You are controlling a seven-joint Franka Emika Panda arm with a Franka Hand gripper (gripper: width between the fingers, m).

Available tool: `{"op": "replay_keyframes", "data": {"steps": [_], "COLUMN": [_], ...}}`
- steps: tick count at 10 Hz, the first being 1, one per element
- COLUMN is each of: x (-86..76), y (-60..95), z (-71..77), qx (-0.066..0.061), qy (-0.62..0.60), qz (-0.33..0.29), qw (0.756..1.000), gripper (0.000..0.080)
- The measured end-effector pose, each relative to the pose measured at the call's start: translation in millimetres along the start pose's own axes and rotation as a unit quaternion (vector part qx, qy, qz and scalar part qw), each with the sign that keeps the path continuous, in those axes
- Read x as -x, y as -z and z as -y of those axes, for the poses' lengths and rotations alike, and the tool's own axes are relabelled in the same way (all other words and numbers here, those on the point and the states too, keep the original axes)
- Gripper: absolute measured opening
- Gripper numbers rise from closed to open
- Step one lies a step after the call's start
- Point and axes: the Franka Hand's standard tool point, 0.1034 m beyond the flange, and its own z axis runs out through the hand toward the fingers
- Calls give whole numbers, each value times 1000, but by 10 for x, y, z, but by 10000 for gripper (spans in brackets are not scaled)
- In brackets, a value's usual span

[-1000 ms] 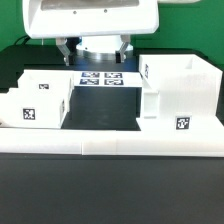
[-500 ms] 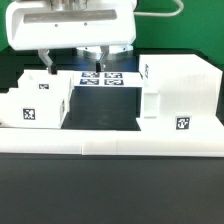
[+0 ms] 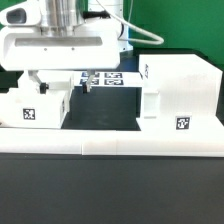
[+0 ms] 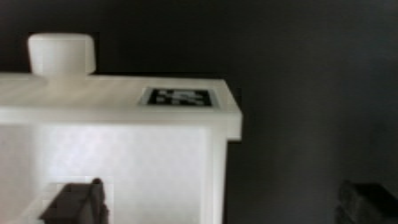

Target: Assemble drawer

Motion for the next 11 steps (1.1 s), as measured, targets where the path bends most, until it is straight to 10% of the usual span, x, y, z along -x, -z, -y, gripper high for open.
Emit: {"op": "replay_keyframes", "data": {"steps": [9,11], "x": [80,79], "y": [-242,-242], "z": [52,54], "qx": [4,4], "qy": [3,3], "qz": [10,10], "qw": [1000,1000], "gripper": [649,521]}}
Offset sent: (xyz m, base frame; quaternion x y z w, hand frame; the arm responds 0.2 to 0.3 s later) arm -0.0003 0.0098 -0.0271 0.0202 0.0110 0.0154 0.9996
